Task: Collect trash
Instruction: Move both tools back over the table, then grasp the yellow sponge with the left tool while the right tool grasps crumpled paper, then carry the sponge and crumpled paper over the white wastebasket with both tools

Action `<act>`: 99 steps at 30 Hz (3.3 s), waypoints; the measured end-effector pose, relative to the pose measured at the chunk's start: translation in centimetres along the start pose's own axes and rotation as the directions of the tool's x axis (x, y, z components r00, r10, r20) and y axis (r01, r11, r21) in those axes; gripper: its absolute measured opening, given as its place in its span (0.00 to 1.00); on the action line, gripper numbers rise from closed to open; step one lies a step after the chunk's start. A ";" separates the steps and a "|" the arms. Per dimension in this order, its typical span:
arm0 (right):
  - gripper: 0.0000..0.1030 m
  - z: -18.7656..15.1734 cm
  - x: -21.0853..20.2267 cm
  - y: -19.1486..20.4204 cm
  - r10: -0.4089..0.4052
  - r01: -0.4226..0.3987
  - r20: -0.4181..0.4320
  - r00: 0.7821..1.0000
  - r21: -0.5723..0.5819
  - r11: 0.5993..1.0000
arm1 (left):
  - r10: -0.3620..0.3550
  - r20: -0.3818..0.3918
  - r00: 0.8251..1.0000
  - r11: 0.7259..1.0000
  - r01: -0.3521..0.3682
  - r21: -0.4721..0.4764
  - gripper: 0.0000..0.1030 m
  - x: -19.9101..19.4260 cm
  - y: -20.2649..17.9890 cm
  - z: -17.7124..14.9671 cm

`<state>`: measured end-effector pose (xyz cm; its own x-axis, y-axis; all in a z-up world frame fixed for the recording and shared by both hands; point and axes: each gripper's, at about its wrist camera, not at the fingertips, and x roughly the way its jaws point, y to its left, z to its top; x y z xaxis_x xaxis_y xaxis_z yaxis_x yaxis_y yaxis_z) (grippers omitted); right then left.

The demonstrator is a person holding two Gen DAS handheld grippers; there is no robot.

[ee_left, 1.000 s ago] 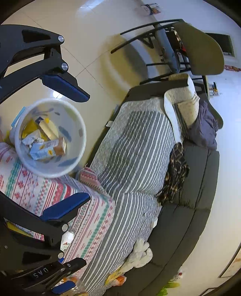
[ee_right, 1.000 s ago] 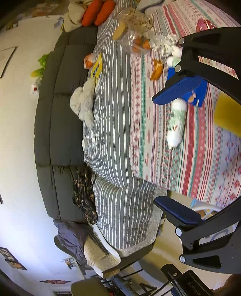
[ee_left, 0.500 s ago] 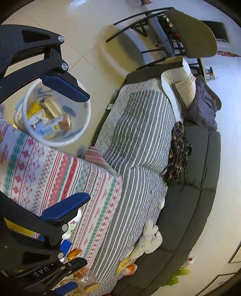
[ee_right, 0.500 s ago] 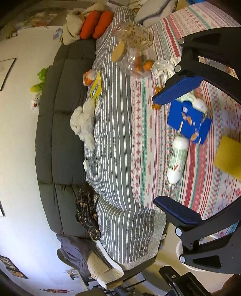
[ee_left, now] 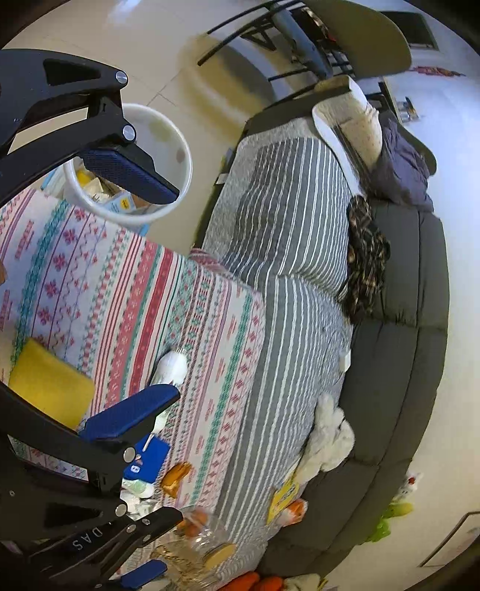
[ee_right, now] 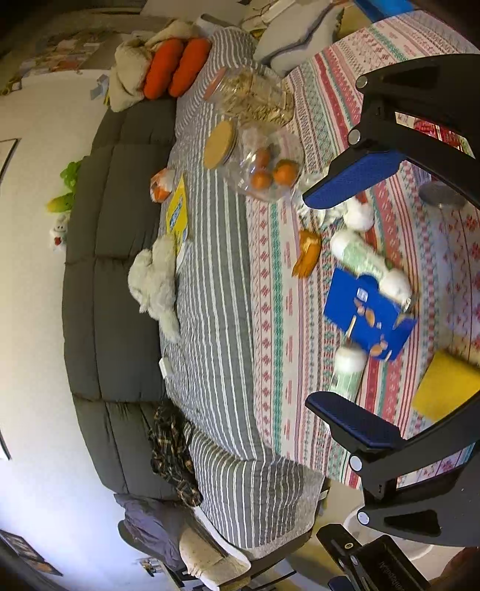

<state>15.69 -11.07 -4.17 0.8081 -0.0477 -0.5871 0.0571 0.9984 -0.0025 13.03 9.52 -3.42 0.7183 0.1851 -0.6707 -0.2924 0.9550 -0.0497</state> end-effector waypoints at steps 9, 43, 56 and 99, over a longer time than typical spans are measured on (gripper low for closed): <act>0.93 -0.2 2.1 -3.9 -0.016 0.017 -0.070 0.997 0.005 1.000 | -0.049 -0.120 0.992 0.991 0.064 0.119 0.93 2.0 -4.0 -1.9; 0.85 -1.3 13.2 -15.1 0.240 -0.294 -0.305 0.921 -0.144 0.945 | -0.052 -0.579 0.813 0.812 0.372 0.450 0.93 9.5 -12.1 -11.5; 0.23 -0.6 13.2 -12.9 0.244 -0.318 -0.370 0.896 -0.152 0.936 | -0.100 -0.571 0.815 0.836 0.380 0.395 0.55 9.2 -10.8 -9.6; 0.23 1.7 -1.4 3.0 0.288 -0.286 0.020 0.958 -0.050 0.957 | -0.240 -0.061 0.969 0.971 0.239 -0.027 0.54 1.7 0.9 0.0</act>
<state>15.73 -8.11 -2.01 0.8020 0.2409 -0.5466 -0.2061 0.9705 0.1253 13.97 10.66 -4.61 0.7273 -0.0644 -0.6833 -0.1294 0.9649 -0.2287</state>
